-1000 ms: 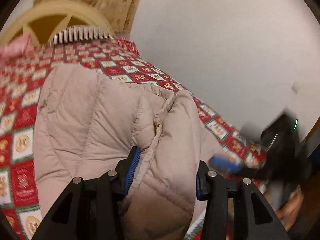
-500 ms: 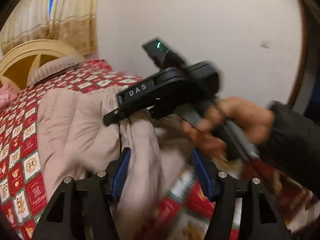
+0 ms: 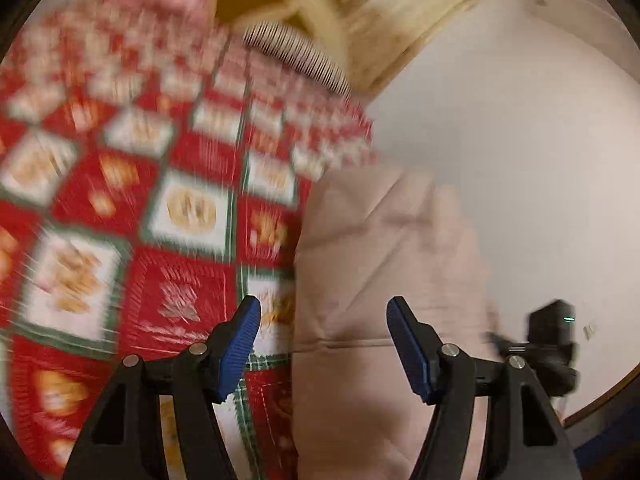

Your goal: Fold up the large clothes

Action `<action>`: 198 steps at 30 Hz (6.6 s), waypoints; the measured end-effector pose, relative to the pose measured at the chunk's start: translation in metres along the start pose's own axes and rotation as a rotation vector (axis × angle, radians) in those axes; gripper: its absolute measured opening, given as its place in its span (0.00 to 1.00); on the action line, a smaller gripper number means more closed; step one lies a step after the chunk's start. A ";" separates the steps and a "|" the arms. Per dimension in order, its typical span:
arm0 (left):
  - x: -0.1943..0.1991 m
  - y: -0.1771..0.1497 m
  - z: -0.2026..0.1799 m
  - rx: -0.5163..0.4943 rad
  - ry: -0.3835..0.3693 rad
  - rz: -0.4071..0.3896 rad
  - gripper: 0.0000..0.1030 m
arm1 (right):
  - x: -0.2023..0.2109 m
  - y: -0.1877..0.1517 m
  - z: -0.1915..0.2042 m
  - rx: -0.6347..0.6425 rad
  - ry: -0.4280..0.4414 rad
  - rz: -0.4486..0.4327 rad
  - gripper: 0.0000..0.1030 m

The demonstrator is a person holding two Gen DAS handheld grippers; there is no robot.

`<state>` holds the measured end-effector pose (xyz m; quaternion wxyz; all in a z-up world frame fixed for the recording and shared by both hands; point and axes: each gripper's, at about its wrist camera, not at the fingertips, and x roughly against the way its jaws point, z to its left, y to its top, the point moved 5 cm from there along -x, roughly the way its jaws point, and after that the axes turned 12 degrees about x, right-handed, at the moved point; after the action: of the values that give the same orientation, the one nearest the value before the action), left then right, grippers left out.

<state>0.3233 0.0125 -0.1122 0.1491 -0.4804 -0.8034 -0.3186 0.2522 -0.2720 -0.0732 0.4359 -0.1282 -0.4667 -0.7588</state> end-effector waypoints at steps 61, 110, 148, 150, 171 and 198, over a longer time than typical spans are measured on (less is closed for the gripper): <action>-0.145 -0.106 -0.218 -0.518 -0.163 0.282 0.67 | 0.062 -0.075 -0.103 0.012 -0.244 -0.135 0.48; -0.221 -0.003 -0.161 -0.579 0.422 -0.040 0.81 | -0.052 0.075 -0.099 0.090 -0.472 -0.107 0.57; -0.116 -0.017 -0.112 -0.512 0.443 -0.161 0.87 | 0.049 0.075 -0.044 0.116 -0.436 -0.382 1.00; -0.117 -0.017 -0.113 -0.515 0.450 -0.164 0.87 | 0.053 0.077 -0.041 0.140 -0.432 -0.354 1.00; -0.130 -0.027 -0.077 -0.076 -0.080 0.179 0.98 | -0.017 0.027 -0.117 -0.076 -0.057 -0.136 1.00; -0.030 -0.194 -0.139 -0.089 -0.414 0.455 0.97 | 0.131 -0.144 0.030 -0.127 0.040 -0.174 0.56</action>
<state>0.1605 -0.1641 -0.0959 0.0287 -0.7086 -0.6739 -0.2072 0.0563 -0.2919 -0.0643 0.3684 -0.0994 -0.4183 -0.8243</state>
